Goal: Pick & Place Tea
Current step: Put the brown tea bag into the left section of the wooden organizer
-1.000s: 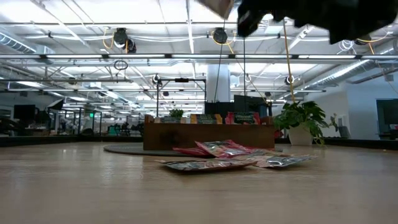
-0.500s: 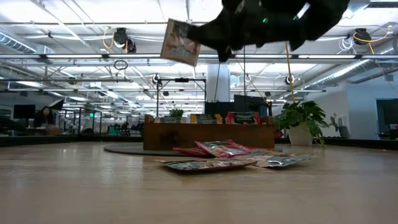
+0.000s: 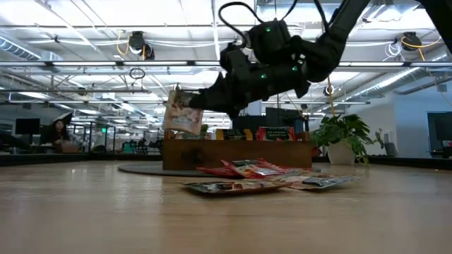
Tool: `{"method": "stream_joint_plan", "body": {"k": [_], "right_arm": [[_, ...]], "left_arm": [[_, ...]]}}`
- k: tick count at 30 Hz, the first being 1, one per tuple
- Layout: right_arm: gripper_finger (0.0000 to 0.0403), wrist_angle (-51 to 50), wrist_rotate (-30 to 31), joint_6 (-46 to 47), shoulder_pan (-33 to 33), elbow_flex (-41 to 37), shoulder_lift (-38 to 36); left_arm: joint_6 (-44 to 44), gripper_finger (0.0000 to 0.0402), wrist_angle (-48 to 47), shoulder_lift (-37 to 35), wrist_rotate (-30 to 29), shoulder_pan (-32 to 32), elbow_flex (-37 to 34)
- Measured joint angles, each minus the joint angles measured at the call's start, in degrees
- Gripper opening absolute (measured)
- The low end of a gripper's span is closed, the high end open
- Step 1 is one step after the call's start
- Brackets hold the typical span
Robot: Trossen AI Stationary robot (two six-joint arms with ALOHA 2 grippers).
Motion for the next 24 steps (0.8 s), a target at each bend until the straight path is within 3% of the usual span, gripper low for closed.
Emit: {"method": "stream_joint_plan", "body": {"k": [17, 24], "right_arm": [[0.0000, -7.8, 0.7, -2.0, -0.3, 2.2, 0.1], [0.0000, -14.1, 6.6, -5.2, -0.4, 2.2, 0.1]], "left_arm": [[-0.4, 0.0067, -0.5, 0.0, 0.1, -1.6, 0.0], [-0.6, 0.0067, -0.5, 0.0, 0.1, -1.5, 0.0]]}}
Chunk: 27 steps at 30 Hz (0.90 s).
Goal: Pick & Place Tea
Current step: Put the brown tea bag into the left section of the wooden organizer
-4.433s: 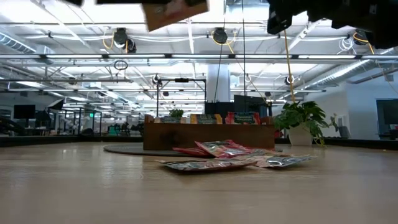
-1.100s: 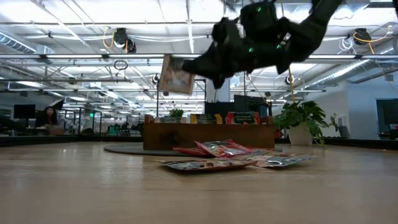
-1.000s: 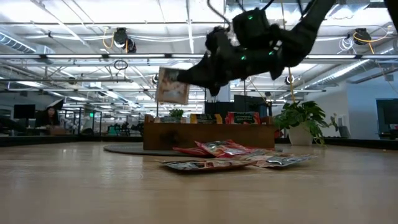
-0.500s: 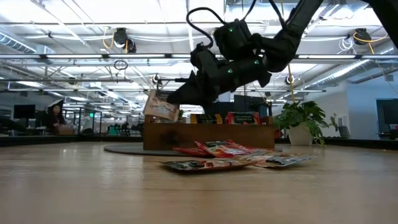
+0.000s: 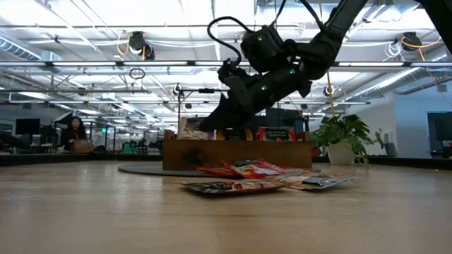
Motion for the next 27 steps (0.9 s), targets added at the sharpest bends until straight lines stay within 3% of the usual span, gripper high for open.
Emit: {"method": "stream_joint_plan", "body": {"k": [9, 20, 27], "right_arm": [[0.0000, 1.2, 0.0, -0.4, 0.6, 0.0, 0.0], [0.0003, -5.9, -0.3, -1.4, 0.6, 0.0, 0.0], [0.0070, -6.9, 0.0, -1.9, 1.0, 0.0, -0.1]], "left_arm": [[-1.1, 0.0067, 0.0, 0.0, 0.0, 0.0, 0.0], [-1.0, 0.0067, 0.0, 0.0, 0.0, 0.0, 0.0], [-1.0, 0.0067, 0.0, 0.0, 0.0, 0.4, 0.0]]}}
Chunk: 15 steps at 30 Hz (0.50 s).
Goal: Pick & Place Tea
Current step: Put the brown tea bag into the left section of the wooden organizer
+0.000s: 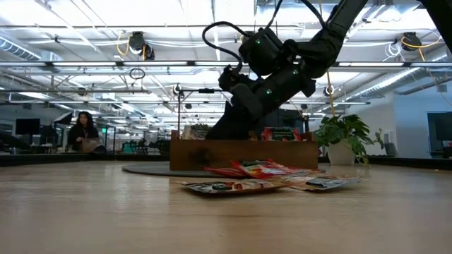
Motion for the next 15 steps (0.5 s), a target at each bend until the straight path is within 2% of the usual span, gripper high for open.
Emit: {"method": "stream_joint_plan", "body": {"k": [7, 15], "right_arm": [[0.0146, 3.0, 1.5, 0.0, 0.4, 0.0, 0.0], [0.0162, 3.0, 1.5, -0.3, 0.5, -0.1, -1.3]], "left_arm": [[-0.1, 0.0067, 0.0, 0.0, 0.0, 0.5, 0.0], [-0.1, 0.0067, 0.0, 0.0, 0.0, 0.4, 0.0]]}}
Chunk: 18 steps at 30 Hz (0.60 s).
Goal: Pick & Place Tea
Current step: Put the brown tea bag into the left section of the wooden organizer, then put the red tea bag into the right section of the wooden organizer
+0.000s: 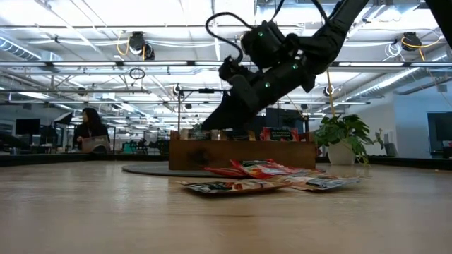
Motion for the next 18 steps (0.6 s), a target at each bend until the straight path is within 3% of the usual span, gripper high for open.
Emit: {"method": "stream_joint_plan", "body": {"k": [8, 14, 18], "right_arm": [[0.0162, -1.3, -0.2, -1.6, 1.9, 0.0, -6.9], [0.0142, -21.3, -0.9, -7.8, 7.4, -0.1, -20.5], [0.0112, -26.6, 5.8, -9.6, 15.5, -3.9, -30.8]], "left_arm": [[-0.2, 0.0067, 0.0, 0.0, 3.7, 0.0, 0.0], [-0.3, 0.0067, 0.0, 0.0, 6.1, 0.0, 0.0], [-2.4, 0.0067, 0.0, 0.0, 8.5, 0.0, 0.0]]}}
